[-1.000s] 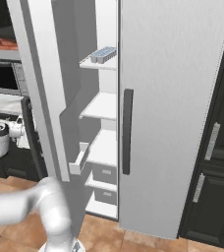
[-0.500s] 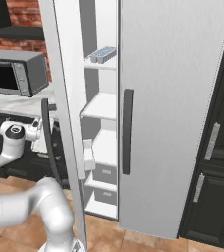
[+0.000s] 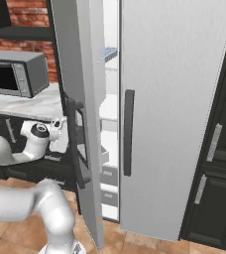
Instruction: The ice cube tray has been filled with water. Take the tray and place it in the freezer to make ice. Close the freezer door after placing the tray.
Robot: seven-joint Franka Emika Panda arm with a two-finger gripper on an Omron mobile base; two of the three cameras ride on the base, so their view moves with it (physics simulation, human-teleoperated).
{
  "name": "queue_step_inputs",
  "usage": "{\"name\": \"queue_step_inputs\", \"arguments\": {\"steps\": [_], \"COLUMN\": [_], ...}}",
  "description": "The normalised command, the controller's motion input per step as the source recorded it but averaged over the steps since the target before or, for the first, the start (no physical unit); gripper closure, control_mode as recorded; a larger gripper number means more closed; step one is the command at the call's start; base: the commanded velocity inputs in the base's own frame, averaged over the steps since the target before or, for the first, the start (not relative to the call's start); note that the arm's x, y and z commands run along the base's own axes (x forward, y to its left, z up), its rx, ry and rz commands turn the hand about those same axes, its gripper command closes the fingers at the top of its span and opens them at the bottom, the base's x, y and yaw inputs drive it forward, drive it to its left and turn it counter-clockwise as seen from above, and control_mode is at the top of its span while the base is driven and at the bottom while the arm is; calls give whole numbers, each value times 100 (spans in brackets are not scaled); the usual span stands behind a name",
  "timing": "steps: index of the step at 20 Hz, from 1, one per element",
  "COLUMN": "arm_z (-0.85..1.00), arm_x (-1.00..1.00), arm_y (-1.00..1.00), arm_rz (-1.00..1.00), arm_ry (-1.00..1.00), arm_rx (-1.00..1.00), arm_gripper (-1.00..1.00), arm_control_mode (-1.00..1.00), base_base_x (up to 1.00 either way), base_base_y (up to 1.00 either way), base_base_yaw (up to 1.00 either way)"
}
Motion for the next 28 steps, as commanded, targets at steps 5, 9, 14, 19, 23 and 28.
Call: {"name": "queue_step_inputs", "arguments": {"steps": [5,9,14,19,23,28], "arm_z": [0,0,0,0,0,-4], "arm_x": [73,78,78,78,68,47], "arm_y": [-63,-60,-59,-56,-46,-11], "arm_rz": [25,28,31,33,32,17], "arm_ry": [1,0,0,0,0,1], "arm_rx": [12,12,11,11,8,0], "arm_gripper": [-100,-100,-100,-100,-100,-100], "arm_control_mode": [-100,-100,-100,-100,-100,-100], "base_base_x": [0,0,0,0,0,0], "base_base_y": [0,0,0,0,0,0], "base_base_yaw": [0,0,0,0,0,0]}}
